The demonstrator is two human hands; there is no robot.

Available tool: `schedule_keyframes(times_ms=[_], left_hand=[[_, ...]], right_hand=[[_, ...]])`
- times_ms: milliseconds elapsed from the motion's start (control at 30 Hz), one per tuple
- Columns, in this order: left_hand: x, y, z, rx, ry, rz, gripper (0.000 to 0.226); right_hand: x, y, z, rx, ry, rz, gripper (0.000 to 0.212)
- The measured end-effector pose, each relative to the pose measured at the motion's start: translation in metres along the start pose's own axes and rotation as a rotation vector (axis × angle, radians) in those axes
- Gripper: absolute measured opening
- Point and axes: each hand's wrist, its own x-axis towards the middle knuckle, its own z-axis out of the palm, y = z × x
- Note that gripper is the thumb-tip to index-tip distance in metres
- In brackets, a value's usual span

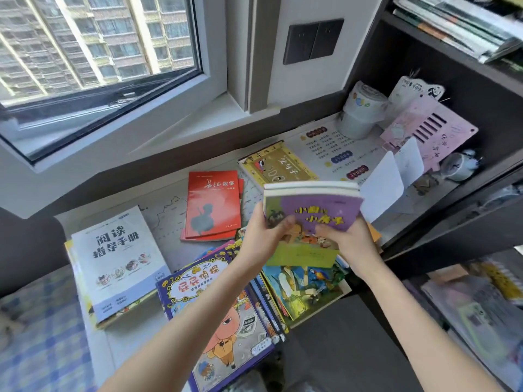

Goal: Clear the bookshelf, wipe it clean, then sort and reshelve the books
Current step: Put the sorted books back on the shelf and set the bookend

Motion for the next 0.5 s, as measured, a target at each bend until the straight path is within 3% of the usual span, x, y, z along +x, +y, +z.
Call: schedule_keyframes(times_ms=[67, 133, 267, 367, 433, 500], left_hand=[[0.008, -0.001, -0.007, 0.185, 0.060, -0.108, 0.019], [0.010, -0.015, -0.019, 0.375, 0.090, -0.281, 0.024], [-0.010, -0.044, -0.020, 0.328, 0.135, -0.551, 0.026], [-0.009, -0.056, -0.006, 0.287, 0.211, -0.588, 0.030], [-0.003, -0.058, 0.004, 0.319, 0.237, -0.599, 0.028], [0.002, -0.057, 0.015, 0.366, 0.244, -0.599, 0.029]], right_hand=[[0.012, -0.009, -0.003, -0.003, -0.018, 0.019, 0.043], [0.024, -0.006, -0.005, -0.047, -0.098, 0.094, 0.041], [0.039, 0.041, -0.001, -0.280, -0.201, 0.341, 0.040], [0.043, 0.066, 0.001, -0.494, -0.116, 0.368, 0.036], [0.045, 0.068, 0.002, -0.616, -0.159, 0.335, 0.035], [0.046, 0.066, 0.001, -0.569, -0.244, 0.347, 0.037]])
